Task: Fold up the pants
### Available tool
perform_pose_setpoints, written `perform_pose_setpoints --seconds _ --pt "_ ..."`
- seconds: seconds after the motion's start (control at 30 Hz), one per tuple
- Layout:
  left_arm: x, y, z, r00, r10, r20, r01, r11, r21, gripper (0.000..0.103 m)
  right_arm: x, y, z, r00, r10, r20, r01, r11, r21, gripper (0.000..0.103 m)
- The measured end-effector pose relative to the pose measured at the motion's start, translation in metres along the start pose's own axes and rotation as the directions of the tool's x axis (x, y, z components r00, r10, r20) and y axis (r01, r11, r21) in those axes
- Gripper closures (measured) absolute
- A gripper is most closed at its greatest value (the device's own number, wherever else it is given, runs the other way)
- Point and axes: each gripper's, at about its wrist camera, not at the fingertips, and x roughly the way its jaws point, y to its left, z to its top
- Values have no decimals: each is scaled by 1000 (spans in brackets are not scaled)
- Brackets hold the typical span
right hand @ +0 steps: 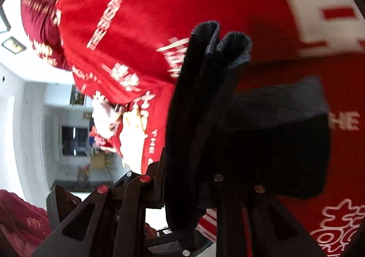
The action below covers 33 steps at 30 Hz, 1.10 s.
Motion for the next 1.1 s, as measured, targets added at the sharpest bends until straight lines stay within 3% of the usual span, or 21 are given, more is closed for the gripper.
perform_pose_setpoints --seconds 0.1,0.23,0.3,0.33,0.5,0.67,0.77,0.87,0.97,1.03,1.1 --pt "29 -22 -3 998 -27 -60 28 1000 15 63 -1 -47 -5 1000 -22 5 22 998 52 80" --pt "54 -36 -15 992 -12 -126 16 999 35 62 9 -88 -11 999 -37 -23 39 994 104 79" --pt "58 -39 -21 990 -4 -144 10 999 44 52 17 -99 -15 1000 -25 -18 27 992 126 79" --pt "59 -38 -23 987 -20 -159 26 999 35 41 17 -106 -17 999 -29 -19 31 991 131 78" --pt "51 -32 -25 980 -67 -186 73 997 29 38 14 -108 -24 998 -53 -26 56 991 123 78" --pt "27 -13 -29 976 -89 -199 87 996 -18 38 20 -93 -18 988 -146 -45 149 985 88 75" --pt "11 2 -32 981 -54 -187 47 998 -39 38 21 -85 -19 980 -192 -57 195 979 55 71" --pt "8 29 -35 977 14 -211 -36 994 -100 38 15 -83 -20 970 -235 -60 237 971 29 66" --pt "17 65 -37 961 89 -263 -143 971 -194 38 10 -77 -19 956 -285 -62 287 958 13 63" --pt "24 90 -42 951 105 -290 -187 943 -274 38 0 -76 -19 938 -341 -55 342 940 -1 63" --pt "32 105 -50 943 131 -305 -230 921 -315 38 -10 -71 -19 907 -421 -20 420 907 -30 63"
